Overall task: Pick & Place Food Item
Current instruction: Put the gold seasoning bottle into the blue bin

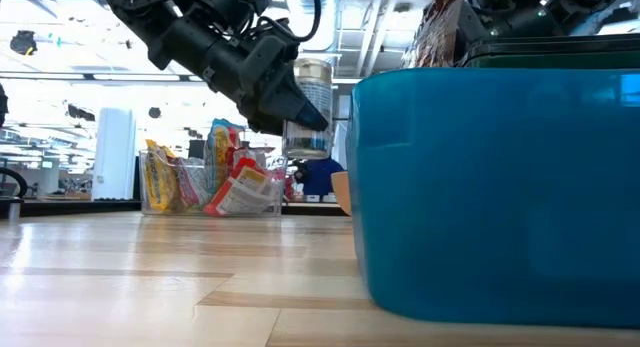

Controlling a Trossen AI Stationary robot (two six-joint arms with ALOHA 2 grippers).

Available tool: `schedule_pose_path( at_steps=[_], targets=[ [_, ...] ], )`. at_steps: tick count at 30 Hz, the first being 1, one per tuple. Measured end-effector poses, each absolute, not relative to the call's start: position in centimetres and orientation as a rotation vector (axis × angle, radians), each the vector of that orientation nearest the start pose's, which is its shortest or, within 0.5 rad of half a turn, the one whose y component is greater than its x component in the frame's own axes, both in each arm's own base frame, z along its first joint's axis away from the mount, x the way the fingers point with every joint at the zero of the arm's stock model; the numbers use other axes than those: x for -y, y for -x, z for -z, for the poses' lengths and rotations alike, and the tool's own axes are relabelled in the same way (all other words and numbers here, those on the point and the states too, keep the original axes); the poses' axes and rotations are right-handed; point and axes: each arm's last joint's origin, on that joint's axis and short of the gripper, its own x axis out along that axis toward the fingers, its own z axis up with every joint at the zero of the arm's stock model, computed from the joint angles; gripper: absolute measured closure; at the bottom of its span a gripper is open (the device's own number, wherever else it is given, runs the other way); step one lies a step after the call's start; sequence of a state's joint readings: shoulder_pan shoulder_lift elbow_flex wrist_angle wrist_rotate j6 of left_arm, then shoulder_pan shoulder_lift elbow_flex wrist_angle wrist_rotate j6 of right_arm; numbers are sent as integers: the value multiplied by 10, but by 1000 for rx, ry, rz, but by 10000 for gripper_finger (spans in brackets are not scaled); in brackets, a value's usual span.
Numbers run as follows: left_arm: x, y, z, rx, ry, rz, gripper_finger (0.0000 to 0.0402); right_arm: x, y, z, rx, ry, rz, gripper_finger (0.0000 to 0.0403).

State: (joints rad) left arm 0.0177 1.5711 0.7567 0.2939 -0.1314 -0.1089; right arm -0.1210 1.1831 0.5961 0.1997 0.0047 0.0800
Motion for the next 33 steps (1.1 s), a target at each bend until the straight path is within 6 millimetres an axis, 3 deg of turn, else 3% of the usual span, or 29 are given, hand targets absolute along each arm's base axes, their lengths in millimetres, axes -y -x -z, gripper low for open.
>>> schedule_pose_path(
  at_steps=[8, 13, 18, 33],
  targets=[
    [-10, -316, -183, -507, 77, -174, 124, 19, -248, -231, -321, -92, 84, 138],
    [-10, -316, -184, -494, 78, -174, 119, 13, -250, -235, -287, -52, 54, 98],
    [-9, -318, -186, -470, 88, -140, 123, 8, -256, -235, -247, -34, 33, 90],
    [-6, -319, -188, -446, 98, -100, 120, 9, -284, -209, -194, -3, 30, 90]
  ],
)
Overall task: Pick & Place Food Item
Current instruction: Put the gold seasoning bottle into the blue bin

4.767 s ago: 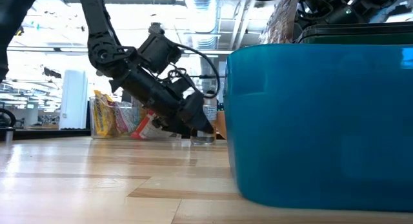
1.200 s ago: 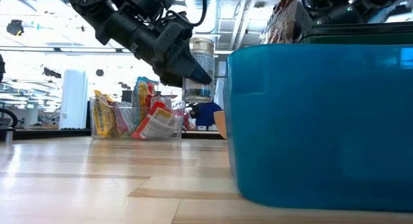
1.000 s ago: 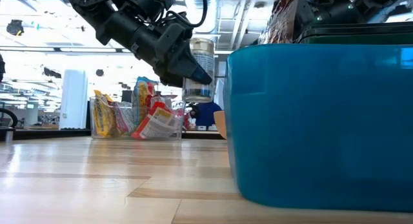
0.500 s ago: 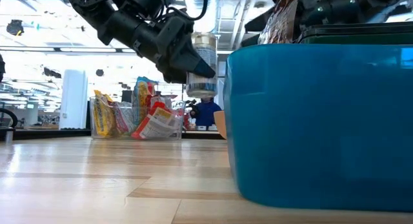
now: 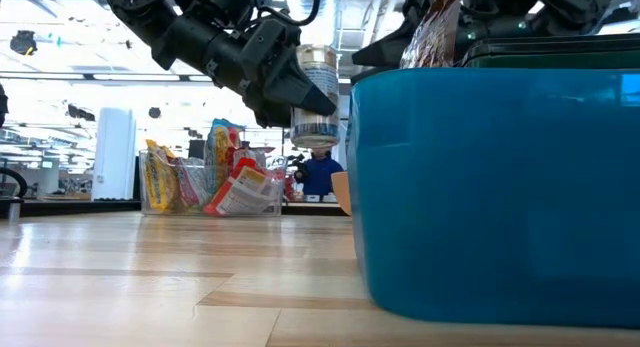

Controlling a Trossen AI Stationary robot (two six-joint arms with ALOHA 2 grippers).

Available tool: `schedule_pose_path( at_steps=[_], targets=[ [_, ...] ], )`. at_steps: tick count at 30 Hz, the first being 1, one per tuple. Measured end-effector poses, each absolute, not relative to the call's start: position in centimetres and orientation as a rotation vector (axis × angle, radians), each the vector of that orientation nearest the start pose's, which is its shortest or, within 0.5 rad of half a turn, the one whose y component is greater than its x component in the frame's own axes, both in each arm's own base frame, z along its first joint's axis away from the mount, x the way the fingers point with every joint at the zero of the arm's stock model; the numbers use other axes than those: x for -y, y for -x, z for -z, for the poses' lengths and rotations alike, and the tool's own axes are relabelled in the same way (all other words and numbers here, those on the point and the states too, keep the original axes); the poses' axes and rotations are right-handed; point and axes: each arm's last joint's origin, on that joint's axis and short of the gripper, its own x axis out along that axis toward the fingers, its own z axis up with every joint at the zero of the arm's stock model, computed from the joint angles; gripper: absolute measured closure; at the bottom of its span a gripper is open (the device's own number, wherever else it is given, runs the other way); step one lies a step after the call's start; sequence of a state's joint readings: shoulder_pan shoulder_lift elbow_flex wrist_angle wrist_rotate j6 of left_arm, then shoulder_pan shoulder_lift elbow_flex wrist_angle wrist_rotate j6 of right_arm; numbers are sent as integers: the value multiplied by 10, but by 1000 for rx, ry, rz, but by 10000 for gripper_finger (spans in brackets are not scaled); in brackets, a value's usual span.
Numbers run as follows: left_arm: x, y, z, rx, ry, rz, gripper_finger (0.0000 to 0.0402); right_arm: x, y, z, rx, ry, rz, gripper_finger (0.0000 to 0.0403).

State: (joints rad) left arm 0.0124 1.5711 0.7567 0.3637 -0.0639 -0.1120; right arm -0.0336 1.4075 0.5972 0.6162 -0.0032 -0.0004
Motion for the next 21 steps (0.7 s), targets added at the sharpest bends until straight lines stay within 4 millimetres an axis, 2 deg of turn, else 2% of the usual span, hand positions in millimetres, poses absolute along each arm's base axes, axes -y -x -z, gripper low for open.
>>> schedule_pose_path(
  at_steps=[7, 13, 17, 21],
  targets=[
    [-6, -319, -188, -446, 98, -100, 120, 12, -294, -209, -191, -80, 40, 88],
    [-6, -319, -188, -451, 98, -101, 121, 12, -308, -208, -227, -93, 21, 59],
    [-6, -318, -188, -455, 98, -101, 120, 11, -316, -203, -257, -54, 14, 41],
    [-6, -318, -186, -470, 98, -102, 121, 9, -323, -208, -235, -38, 0, 38]
  ],
)
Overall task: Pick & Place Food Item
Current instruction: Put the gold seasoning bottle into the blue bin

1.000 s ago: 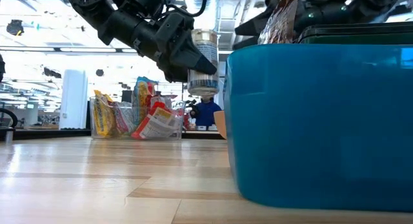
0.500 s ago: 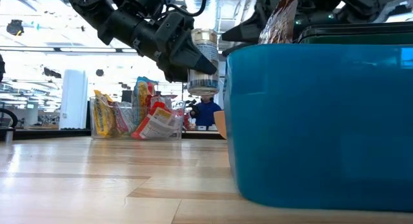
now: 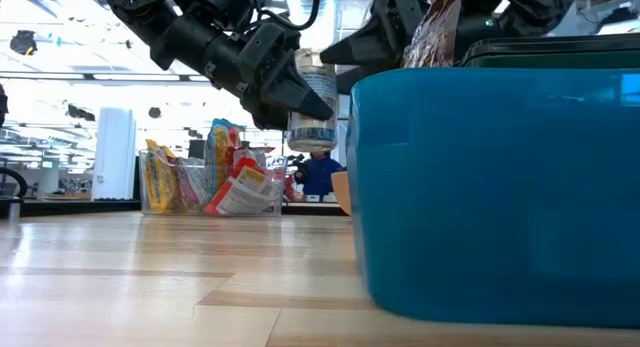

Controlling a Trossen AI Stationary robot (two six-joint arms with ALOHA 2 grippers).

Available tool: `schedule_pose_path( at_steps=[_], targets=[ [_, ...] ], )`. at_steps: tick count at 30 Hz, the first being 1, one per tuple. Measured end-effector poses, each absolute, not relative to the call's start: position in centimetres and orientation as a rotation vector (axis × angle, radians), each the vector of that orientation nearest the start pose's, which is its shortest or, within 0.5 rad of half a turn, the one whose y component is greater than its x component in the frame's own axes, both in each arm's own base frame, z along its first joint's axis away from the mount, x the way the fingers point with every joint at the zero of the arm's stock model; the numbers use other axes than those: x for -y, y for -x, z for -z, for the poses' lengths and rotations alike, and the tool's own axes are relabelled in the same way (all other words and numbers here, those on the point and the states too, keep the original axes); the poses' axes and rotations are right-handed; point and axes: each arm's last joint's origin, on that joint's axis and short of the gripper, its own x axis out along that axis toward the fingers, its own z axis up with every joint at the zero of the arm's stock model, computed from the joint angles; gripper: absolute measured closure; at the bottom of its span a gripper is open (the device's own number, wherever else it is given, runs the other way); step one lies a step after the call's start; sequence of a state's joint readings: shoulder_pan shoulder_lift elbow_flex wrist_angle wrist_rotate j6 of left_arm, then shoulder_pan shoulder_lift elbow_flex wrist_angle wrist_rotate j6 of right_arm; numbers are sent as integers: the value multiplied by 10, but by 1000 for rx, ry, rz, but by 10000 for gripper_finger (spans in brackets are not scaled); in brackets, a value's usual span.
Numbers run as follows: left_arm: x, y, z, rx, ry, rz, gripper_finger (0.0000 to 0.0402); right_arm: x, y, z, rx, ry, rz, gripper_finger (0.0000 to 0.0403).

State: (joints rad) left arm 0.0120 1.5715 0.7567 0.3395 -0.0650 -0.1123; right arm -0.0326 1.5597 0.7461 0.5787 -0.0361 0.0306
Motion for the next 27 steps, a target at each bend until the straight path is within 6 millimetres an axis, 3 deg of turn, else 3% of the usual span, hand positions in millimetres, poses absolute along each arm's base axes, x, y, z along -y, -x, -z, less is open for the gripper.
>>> schedule_pose_path(
  at_steps=[9, 18, 27],
  targets=[
    [-3, -318, -186, -471, 95, -96, 121, 14, -333, -213, -218, -66, -22, 38],
    [-2, -318, -187, -462, 95, -93, 120, 11, -343, -203, -258, -68, -37, 38],
    [-2, -318, -187, -463, 96, -90, 120, 11, -343, -209, -237, -68, -38, 51]
  ],
)
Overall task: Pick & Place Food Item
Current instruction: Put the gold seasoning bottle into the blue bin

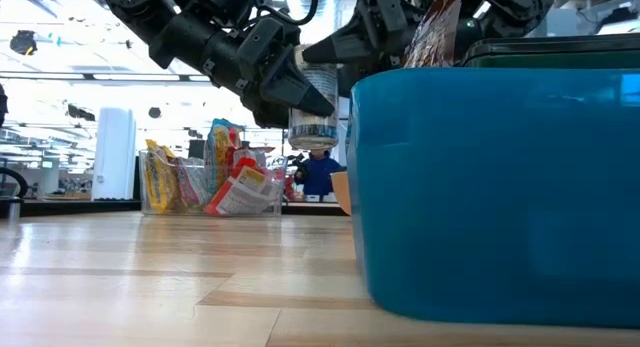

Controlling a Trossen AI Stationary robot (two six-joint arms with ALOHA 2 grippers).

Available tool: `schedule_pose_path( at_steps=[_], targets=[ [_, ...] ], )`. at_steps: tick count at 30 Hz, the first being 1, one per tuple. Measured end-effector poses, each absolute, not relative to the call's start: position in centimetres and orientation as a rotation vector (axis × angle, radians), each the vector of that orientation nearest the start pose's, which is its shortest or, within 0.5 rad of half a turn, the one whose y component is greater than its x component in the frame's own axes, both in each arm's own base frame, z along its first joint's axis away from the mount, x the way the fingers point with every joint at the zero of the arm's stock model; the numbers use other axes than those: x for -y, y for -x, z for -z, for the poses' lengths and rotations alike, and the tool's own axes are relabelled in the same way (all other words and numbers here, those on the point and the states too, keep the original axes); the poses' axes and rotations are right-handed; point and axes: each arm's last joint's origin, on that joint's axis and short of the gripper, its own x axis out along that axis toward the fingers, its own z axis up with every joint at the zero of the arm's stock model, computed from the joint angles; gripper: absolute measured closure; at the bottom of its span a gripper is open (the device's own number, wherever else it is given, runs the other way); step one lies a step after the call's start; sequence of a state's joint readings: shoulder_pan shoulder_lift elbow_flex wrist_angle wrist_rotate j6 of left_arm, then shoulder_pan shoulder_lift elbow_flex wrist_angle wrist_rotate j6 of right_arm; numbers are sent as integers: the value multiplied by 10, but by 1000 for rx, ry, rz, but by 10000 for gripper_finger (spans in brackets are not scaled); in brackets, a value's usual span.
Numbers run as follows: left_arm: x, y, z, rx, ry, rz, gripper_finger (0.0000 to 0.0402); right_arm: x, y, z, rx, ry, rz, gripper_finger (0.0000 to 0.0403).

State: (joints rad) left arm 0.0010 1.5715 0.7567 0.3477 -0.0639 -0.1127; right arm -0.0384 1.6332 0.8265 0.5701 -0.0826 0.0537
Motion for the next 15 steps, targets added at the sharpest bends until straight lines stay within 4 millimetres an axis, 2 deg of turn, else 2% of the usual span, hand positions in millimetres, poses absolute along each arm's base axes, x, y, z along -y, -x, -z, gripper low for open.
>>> schedule_pose_path(
  at_steps=[15],
  targets=[
    [-2, -318, -187, -462, 96, -93, 120, 11, -343, -207, -244, -94, -34, 109]
  ],
)
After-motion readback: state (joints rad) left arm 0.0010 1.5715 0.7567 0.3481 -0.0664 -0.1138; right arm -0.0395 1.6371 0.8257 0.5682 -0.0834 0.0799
